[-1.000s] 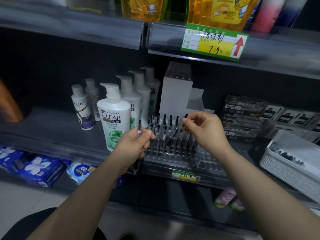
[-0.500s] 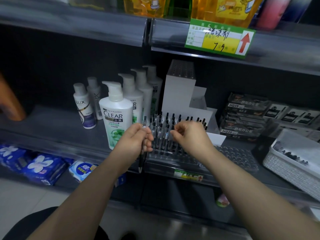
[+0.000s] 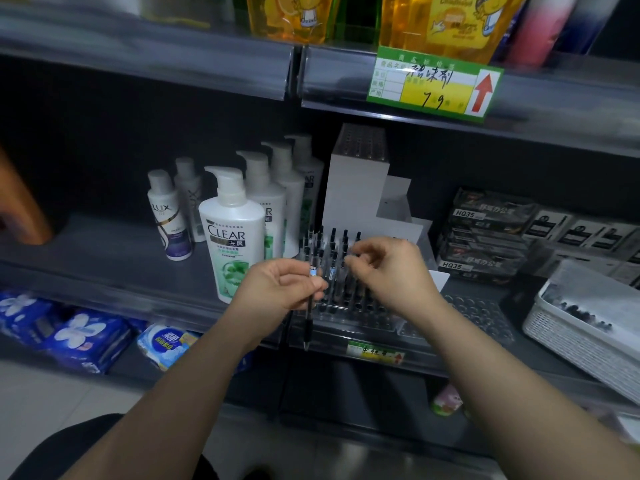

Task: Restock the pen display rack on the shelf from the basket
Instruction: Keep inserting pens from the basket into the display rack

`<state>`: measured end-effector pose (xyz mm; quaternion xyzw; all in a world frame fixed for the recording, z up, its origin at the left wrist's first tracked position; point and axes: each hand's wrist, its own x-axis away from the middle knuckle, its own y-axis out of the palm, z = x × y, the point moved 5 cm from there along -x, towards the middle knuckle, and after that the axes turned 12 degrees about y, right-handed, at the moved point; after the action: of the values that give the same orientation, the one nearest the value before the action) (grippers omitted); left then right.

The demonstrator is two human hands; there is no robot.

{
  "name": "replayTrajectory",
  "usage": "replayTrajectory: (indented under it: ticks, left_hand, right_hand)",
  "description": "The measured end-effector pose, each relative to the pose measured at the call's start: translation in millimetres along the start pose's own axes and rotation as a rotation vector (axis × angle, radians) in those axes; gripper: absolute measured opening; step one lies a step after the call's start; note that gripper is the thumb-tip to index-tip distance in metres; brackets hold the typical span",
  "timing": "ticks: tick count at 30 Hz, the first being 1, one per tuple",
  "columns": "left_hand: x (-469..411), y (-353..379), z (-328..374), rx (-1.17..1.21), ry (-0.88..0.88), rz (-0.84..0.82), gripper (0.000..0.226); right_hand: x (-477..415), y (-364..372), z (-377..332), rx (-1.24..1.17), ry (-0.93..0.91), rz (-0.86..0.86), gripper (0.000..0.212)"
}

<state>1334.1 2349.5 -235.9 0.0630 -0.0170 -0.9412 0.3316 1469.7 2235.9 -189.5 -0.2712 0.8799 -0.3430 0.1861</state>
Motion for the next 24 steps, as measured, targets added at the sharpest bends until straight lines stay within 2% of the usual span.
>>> replayTrajectory:
  ticks: [4, 8, 11, 16, 19, 24]
  left_hand:
    - [0.3, 9.5, -1.8, -0.065, 0.047, -0.012, 0.018]
    - [-0.3, 21.9, -0.1, -0.103, 0.125, -0.046, 0.021]
    - [0.3, 21.0, 8.2, -0.221, 0.235, -0.032, 0.023]
    - [7.4, 11.4, 29.9, -0.791, 0.538, -0.024, 0.042]
    - [8.0, 10.1, 31.4, -0.898, 0.608, -0.004, 0.047]
    - [7.5, 10.1, 31.8, -0.953, 0.606, 0.011, 0.047]
  right_hand:
    - [11.6, 4.2, -9.4, -0.229, -0.018, -0.235, 0.010]
    - [14.6, 3.6, -9.2, -0.273, -0.031, -0.320, 0.006]
    - [11.7, -10.6, -6.1, -0.292, -0.034, -0.258, 0.006]
    - [1.9, -36.7, 9.6, -0.230, -0.015, -0.126, 0.009]
    - [-1.0, -38.7, 19.0, -0.189, -0.014, -0.041, 0.012]
    - [2.5, -27.4, 14.7, 0.019, -0.101, 0.022, 0.016]
